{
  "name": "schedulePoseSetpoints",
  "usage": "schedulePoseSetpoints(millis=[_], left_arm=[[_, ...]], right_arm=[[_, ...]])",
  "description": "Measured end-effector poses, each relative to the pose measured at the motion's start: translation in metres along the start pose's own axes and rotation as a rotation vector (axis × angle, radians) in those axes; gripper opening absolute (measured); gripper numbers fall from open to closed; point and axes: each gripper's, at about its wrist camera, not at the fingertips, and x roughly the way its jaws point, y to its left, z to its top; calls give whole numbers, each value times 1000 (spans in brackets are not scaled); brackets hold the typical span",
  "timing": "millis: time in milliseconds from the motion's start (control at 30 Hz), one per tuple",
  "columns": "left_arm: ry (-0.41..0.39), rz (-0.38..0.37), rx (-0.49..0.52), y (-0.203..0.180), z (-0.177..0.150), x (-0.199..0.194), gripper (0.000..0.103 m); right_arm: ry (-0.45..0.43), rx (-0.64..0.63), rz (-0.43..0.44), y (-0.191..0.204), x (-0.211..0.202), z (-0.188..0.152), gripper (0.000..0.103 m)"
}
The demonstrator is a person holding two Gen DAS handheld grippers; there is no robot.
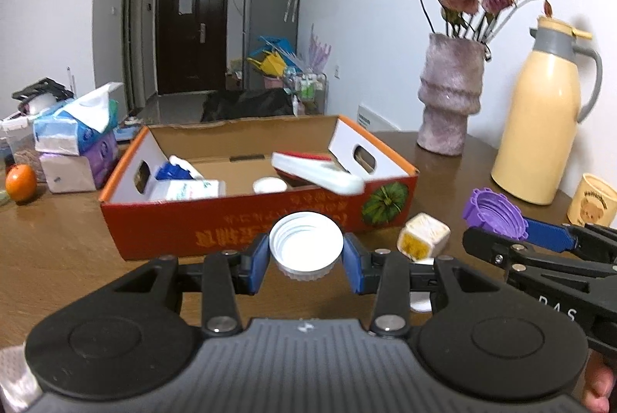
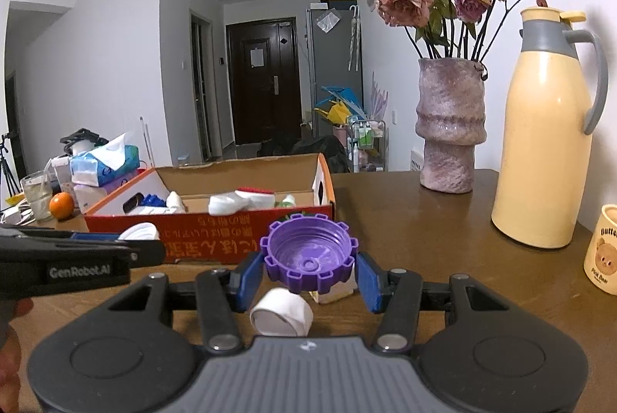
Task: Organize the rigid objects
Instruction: 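Carry the white cap in the left gripper while the right carries the purple cap over the box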
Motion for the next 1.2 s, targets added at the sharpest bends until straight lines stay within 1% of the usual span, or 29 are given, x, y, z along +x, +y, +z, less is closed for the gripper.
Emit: schedulePoseSetpoints(millis=[133, 533, 800, 1200], left_arm=[[-10, 27, -18, 9, 8, 2, 41], [-40, 60, -85, 40, 32, 15, 41], [-46, 71, -107, 52, 44, 34, 41], [-50, 91, -123, 64, 60, 68, 41]], right_arm=[[-8, 4, 1, 4, 4, 8, 52], [-33, 10, 26, 25, 30, 32, 52], [-37, 15, 43, 35, 53, 44, 52], [-28, 19, 45, 32, 92, 60, 52]])
